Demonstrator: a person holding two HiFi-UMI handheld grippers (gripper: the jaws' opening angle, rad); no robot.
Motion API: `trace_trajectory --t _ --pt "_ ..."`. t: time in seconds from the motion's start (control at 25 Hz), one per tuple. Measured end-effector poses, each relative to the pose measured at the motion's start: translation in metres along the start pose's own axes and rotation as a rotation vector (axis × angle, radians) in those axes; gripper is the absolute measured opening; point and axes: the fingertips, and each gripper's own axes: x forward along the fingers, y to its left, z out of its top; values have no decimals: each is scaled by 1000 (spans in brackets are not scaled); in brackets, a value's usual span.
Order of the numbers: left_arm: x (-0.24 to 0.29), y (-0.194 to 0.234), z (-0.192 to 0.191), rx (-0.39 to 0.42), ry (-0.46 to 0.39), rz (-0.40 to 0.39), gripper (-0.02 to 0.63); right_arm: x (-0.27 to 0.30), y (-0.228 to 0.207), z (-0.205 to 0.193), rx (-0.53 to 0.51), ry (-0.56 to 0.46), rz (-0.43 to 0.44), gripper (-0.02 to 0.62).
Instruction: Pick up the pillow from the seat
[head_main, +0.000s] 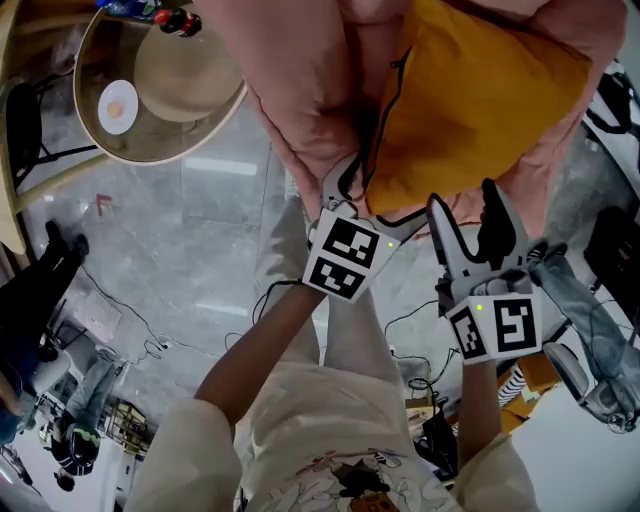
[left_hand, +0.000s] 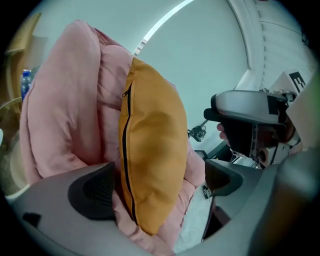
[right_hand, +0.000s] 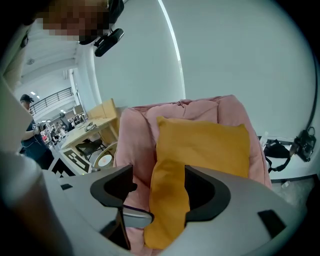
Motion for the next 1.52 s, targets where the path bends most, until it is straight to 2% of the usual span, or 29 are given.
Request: trace_trajectory --t 0.36,0.64,1.08,1.36,1.52 --pt "31 21 -5 -5 0 4 560 16 -10 -16 -7 17 13 321" --pt "48 43 -14 -45 -7 12 560 33 -15 -38 -4 44 22 321" --pt "80 52 -27 -10 17 11 560 49 -36 -47 11 39 26 345" --pt "94 64 -21 1 -5 9 560 53 -45 -47 25 39 24 350" --pt "103 65 -21 18 -19 -22 586 54 -49 -56 35 55 24 351"
